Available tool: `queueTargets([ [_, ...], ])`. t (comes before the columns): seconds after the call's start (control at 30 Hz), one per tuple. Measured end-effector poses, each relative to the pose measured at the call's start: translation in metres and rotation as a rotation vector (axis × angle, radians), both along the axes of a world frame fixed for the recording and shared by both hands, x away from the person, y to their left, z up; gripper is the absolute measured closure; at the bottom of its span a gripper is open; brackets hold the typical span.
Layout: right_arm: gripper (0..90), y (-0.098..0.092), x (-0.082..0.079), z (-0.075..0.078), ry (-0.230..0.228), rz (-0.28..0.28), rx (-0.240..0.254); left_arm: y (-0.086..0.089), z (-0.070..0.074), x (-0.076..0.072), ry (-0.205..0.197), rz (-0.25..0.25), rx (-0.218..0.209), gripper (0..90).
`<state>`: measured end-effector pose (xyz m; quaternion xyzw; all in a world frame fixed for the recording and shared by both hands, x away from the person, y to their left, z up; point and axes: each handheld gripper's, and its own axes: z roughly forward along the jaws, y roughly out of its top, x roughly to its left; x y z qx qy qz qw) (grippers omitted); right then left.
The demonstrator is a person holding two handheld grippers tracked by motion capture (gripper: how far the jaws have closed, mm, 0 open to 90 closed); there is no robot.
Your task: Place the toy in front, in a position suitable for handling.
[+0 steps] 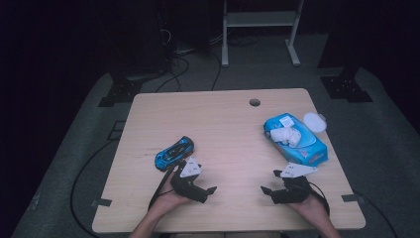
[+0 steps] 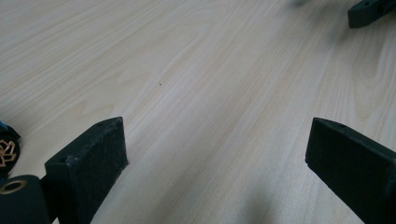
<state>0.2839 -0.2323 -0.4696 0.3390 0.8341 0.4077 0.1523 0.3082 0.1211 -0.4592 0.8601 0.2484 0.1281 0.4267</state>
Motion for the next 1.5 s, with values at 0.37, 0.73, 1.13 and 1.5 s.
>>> queueTargets([
  [0.37,21.6,0.006,-0.005,0.002,-0.002,0.017,0.009,0.005,0.008,0.006,-0.016,0.015,0.031,4.8],
  [0.73,21.2,0.015,-0.007,0.005,-0.007,0.04,0.008,0.032,0.035,0.028,-0.041,0.069,0.068,4.9],
  [1.13,20.8,0.013,-0.01,0.011,-0.022,0.056,-0.004,0.07,0.05,0.07,-0.013,0.129,0.196,5.0],
  [1.5,20.8,0.016,-0.017,0.016,-0.037,0.099,0.002,0.071,0.052,0.101,0.032,0.129,0.313,5.0],
])
